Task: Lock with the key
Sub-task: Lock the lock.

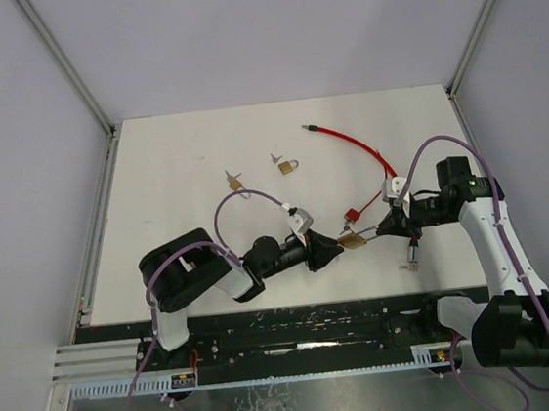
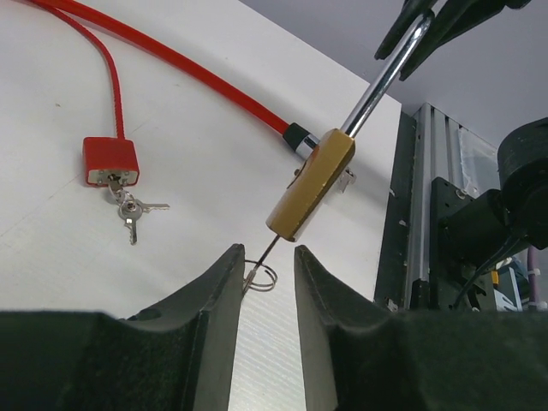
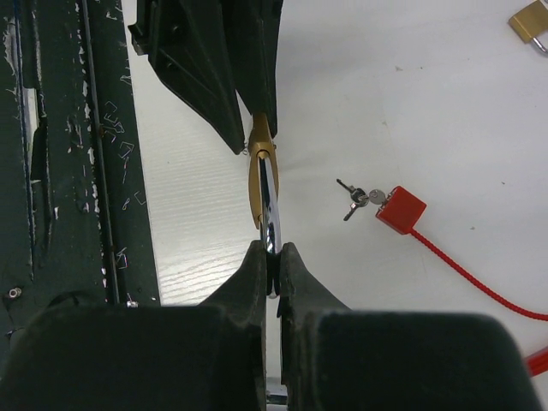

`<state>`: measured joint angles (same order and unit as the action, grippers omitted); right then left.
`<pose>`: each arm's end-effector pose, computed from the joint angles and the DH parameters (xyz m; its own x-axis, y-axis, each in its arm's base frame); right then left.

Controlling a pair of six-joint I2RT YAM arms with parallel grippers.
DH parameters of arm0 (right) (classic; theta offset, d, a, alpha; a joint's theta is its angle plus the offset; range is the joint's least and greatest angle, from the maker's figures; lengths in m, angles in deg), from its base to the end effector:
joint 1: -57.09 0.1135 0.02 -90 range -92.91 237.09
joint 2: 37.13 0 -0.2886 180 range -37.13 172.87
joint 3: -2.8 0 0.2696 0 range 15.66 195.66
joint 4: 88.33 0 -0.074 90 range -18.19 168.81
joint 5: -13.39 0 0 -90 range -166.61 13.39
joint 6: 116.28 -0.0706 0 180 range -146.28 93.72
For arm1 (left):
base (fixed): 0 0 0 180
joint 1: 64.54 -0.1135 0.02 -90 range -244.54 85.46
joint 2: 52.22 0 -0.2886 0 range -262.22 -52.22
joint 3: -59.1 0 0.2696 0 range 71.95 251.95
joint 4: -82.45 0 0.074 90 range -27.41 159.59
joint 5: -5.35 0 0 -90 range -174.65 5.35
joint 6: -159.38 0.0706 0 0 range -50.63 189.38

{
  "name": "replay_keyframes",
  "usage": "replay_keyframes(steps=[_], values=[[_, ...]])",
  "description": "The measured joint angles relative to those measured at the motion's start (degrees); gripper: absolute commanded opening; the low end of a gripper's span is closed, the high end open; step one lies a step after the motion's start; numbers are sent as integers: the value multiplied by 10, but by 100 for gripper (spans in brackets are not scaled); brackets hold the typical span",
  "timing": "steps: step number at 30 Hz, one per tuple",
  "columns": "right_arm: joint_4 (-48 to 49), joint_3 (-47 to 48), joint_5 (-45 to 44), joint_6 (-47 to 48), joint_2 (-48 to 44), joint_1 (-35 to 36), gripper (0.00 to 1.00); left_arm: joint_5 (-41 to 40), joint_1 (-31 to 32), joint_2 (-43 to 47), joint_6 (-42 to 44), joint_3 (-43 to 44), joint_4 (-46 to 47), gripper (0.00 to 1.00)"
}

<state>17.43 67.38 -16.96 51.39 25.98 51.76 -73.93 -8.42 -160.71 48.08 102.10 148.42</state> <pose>0.1963 0.0429 0.2731 -0.0003 -0.4957 -0.8685 -0.9734 0.1992 -0.1134 0.1935 -0.3118 0.1431 -0.3296 -0.1493 -0.9322 0.8583 0.3639 -0.3618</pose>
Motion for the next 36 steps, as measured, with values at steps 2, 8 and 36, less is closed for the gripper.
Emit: replay_keyframes(steps=[2, 8, 36], values=[[-2, 0, 0, 4, 0, 0, 0, 5, 0, 0, 0, 0, 0, 25], [-6, 0, 0, 9, 0, 0, 0, 21, 0, -3, 4, 0, -1, 20], [-17, 1, 0, 28, 0, 0, 0, 54, 0, -6, 21, 10, -8, 0]])
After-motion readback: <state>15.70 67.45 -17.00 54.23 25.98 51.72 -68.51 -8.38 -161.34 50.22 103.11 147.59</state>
